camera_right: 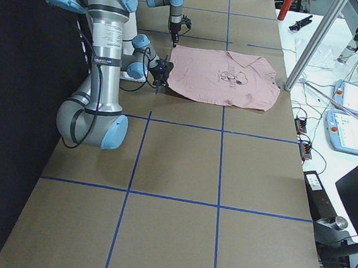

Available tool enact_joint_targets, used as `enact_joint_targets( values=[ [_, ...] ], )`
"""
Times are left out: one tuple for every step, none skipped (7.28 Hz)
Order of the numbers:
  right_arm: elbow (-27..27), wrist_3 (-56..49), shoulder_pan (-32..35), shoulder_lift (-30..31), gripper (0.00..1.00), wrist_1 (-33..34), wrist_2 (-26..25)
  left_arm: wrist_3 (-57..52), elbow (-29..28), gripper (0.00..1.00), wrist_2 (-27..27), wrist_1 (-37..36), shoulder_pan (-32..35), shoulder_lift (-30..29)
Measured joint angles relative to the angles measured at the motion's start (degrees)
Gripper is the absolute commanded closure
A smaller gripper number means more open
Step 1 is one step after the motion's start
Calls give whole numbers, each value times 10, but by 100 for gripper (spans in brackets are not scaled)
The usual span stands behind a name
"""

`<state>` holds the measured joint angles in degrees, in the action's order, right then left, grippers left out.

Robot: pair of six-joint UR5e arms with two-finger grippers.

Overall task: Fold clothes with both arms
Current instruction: 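Close both grippers on the two hem corners, then lift the hem with both grippers and carry it toward the collar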

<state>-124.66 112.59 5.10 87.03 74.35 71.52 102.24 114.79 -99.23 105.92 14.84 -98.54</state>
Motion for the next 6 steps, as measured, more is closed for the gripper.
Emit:
enact_joint_targets(
  values=[
    [-4, 0, 0, 2, 100, 0, 0, 2, 3, 100, 4, 0, -1, -1],
    [-12, 1, -1, 8, 100, 0, 0, 11, 15, 100, 12, 0, -6, -3],
    [-26, 2, -6, 21, 100, 1, 1, 24, 39, 100, 21, -4, -13, -2],
    [-48, 3, -17, 45, 100, 1, 3, 31, 70, 100, 24, -28, -23, -1],
    [-74, 10, -33, 79, 100, 0, 7, 35, 107, 100, 24, -66, -35, 0],
    [-91, 22, -50, 104, 100, -1, 9, 36, 145, 100, 10, -96, -44, 1]
  ],
)
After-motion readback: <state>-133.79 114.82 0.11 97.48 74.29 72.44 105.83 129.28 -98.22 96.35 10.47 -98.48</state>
